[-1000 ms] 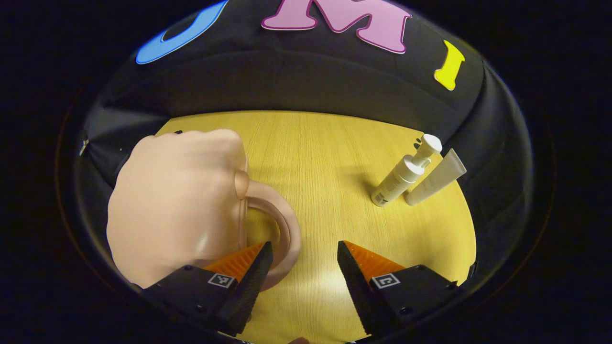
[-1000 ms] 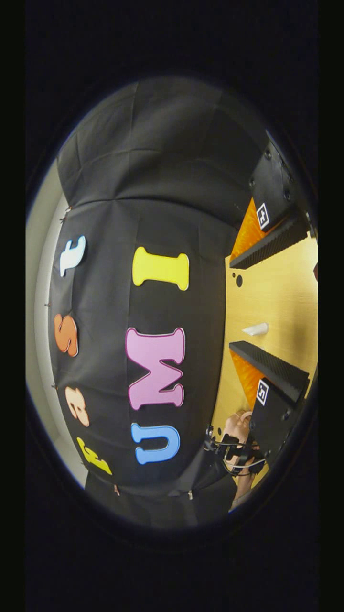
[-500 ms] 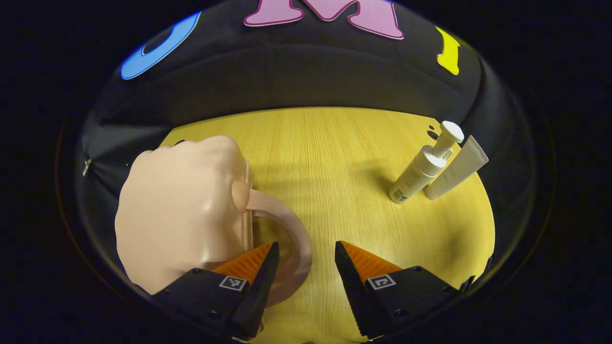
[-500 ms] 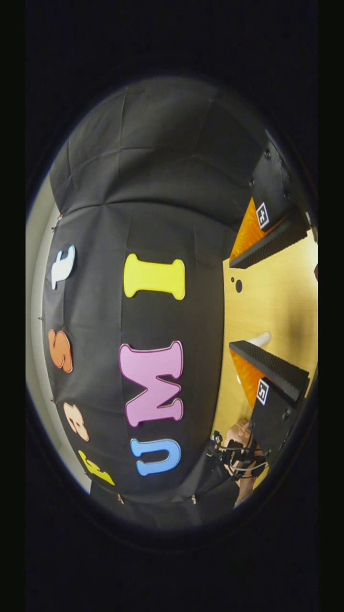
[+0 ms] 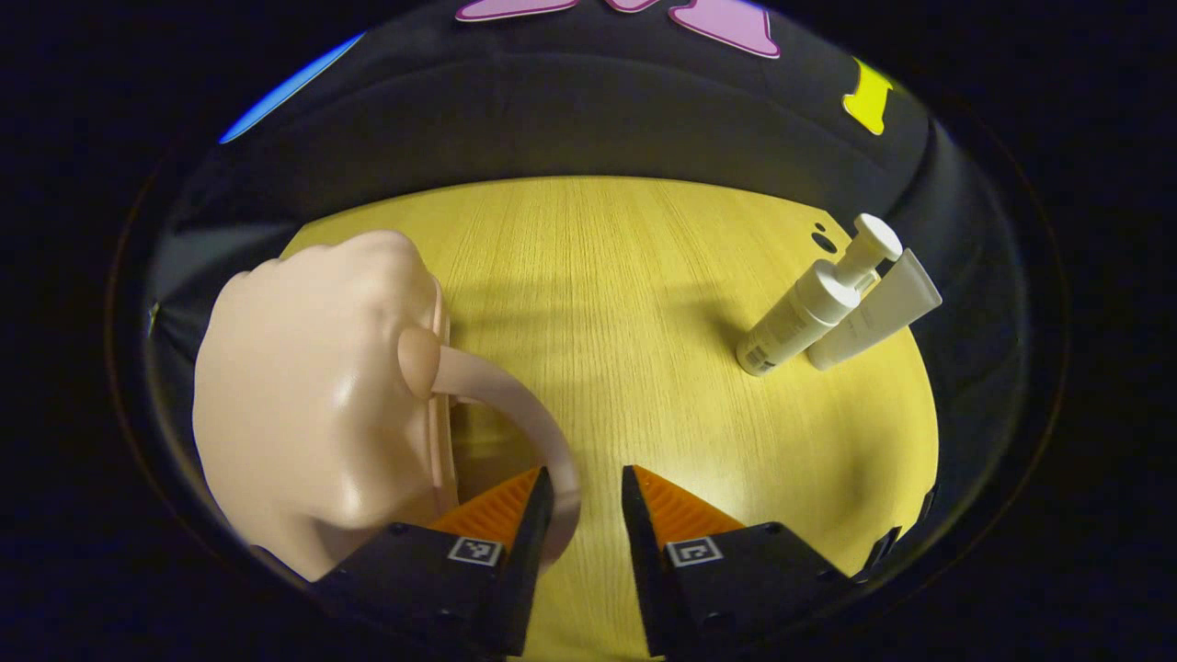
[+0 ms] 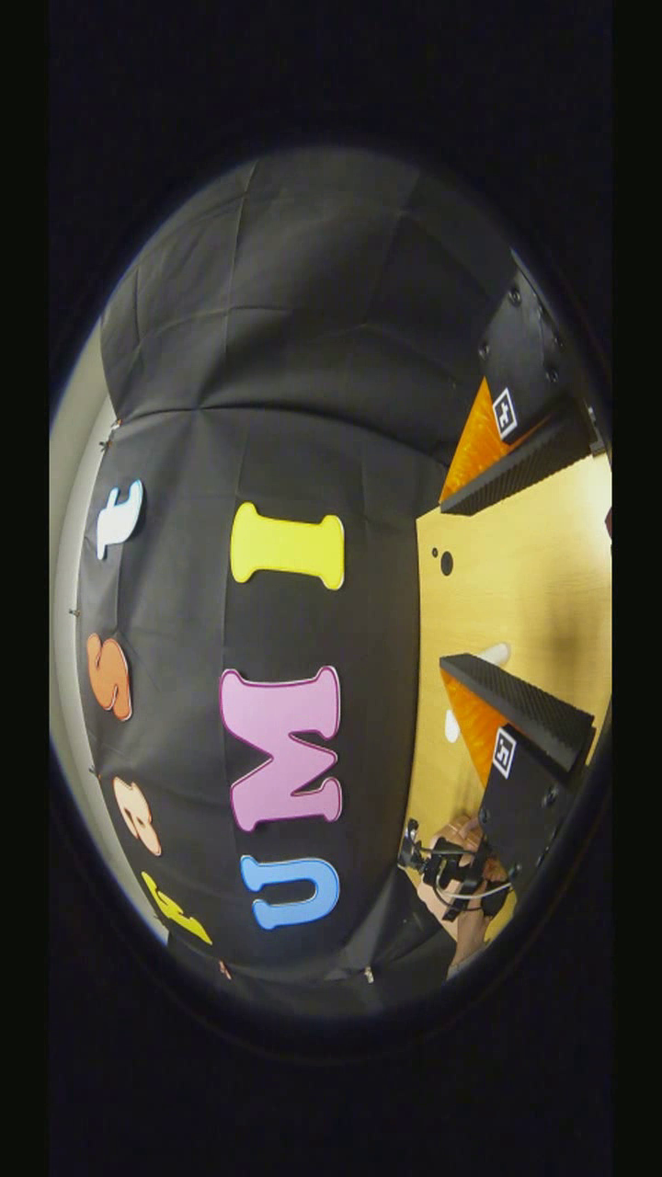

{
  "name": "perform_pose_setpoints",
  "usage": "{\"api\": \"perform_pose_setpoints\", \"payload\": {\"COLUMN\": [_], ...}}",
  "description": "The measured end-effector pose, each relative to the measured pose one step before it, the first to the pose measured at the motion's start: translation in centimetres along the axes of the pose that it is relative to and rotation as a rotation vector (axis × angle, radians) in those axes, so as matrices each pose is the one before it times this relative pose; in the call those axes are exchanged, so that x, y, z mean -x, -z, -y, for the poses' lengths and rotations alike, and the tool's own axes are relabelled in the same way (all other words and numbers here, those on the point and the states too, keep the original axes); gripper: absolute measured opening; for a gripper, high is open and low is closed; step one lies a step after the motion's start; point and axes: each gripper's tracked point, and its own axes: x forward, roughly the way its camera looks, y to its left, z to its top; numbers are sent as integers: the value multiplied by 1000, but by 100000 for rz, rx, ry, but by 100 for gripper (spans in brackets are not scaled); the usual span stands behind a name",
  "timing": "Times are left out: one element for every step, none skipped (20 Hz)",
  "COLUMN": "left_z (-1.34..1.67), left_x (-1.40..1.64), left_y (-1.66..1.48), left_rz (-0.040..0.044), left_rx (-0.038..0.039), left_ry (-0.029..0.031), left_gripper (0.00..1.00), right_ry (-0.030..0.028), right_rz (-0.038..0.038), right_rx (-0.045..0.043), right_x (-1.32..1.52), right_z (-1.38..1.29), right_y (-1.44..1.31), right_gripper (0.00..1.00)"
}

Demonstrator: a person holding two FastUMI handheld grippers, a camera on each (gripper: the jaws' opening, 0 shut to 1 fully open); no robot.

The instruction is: First open the suitcase, pack the skin care products into it, and then close the suitcase.

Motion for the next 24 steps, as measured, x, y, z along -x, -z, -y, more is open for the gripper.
{"api": "perform_pose_setpoints", "payload": {"left_z": [309, 85, -37, 202, 341, 89, 243, 128, -24, -354, 24, -101, -409, -450, -317, -414, -553, -969, -1089, -1839, -1267, -1676, -1571, -1443], "left_x": [369, -13, 109, 267, 540, 614, 701, 904, 1260, 1285, 1802, 2386, 1572, 2144, 1415, 1552, 1260, 1490, 1321, 1730, 997, 951, 668, 747], "left_y": [7, -31, -128, -280, -303, -414, -247, -318, -538, -616, -976, -1647, -734, -1421, -864, -586, -722, -586, -651, -776, -403, -618, -347, -90], "left_rz": [-700, -207, 756, 690, 976, 1096, 647, 244, 1044, 1631, 2251, 3608, 2009, 3530, 1986, 1427, 1957, 1268, 1658, 1830, 1182, 1211, 1156, 0], "left_rx": [1672, 1452, 1377, 402, -579, -910, -536, 433, 1971, 2337, 2947, 1152, -725, -272, 923, 2220, 2246, 1808, 893, -714, -1396, -2008, -1797, -1498], "left_ry": [2439, 2872, 2049, 1987, 2196, 1454, 1989, 2143, 2861, 1678, 3623, 3031, 762, 729, 1192, 1303, 1317, 695, -789, -2871, -2997, -3948, -4135, -3717], "left_gripper": [20, 20, 18, 17, 14, 13, 11, 10, 9, 8, 8, 7, 7, 7, 7, 7, 7, 7, 7, 7, 7, 7, 7, 7], "right_ry": [456, 475, 503, 325, 13, 33, -119, -332, -677, -415, -528, -784, -706, -1437, -928, -681, -618, -663, -974, -1122, -960, -782, -791, -768], "right_rz": [-229, -691, -762, -348, -50, 24, -113, -88, 428, 442, 484, 92, 59, 311, 354, 511, 450, 187, 198, 254, 365, 246, -7, 106], "right_rx": [-714, -333, -81, -90, -215, -241, -308, -395, -182, 221, 737, 253, 4, 24, 480, 905, 1066, 965, 734, 48, 16, 264, 406, 336], "right_x": [125, 26, 47, -6, -13, -3, -49, 8, -63, -47, -171, -30, -86, -95, -17, -57, -145, -171, -138, -48, -83, -125, -54, -42], "right_z": [-102, -47, -43, -78, -231, -261, -312, -427, -701, -462, -683, -709, -633, -953, -634, -532, -459, -573, -675, -640, -621, -539, -541, -573], "right_y": [36, 160, 246, 92, -122, -15, 1, -112, -195, -151, -119, -15, -88, -192, -195, -165, -188, -140, -176, -171, -167, -68, 43, -78], "right_gripper": [97, 97, 97, 97, 97, 97, 97, 97, 97, 97, 97, 93, 97, 97, 97, 97, 97, 97, 97, 97, 97, 97, 97, 97]}}
